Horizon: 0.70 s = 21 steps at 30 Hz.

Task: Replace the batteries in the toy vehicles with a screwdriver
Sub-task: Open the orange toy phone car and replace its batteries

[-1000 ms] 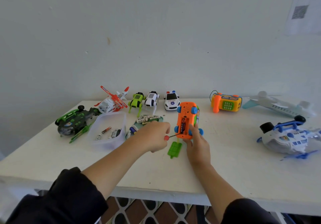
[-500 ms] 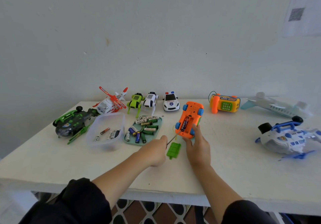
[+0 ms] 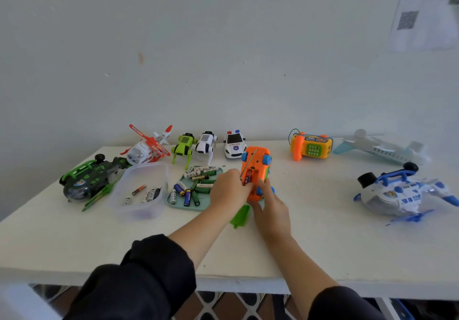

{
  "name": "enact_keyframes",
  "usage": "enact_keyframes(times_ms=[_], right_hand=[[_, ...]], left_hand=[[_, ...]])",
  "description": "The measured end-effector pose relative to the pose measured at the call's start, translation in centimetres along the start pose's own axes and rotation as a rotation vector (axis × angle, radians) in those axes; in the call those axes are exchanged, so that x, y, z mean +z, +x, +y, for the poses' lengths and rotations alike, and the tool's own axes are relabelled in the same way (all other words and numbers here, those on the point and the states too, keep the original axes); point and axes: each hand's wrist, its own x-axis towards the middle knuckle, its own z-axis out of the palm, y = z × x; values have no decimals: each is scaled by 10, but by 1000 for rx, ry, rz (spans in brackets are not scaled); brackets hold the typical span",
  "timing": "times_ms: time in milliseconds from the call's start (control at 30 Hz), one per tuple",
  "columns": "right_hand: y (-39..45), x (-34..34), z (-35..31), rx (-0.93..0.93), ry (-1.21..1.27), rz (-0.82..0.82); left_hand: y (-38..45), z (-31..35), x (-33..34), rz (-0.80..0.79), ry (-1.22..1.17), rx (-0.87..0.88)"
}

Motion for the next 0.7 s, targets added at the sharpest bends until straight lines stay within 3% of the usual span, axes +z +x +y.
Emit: enact_keyframes(times_ms=[167,400,533,700], right_hand=[[1,1,0,-119,-35,10],[3,7,6,-211,-149,37],[3,8,5,-280,-183,15],[4,10,8,-347,-168,43]], left_hand=[[6,3,6,69,165,10],[5,3,-3,35,210,-3],[10,-15,-25,-17,103,-6],[16,-39,-61,-236,-247,-145]])
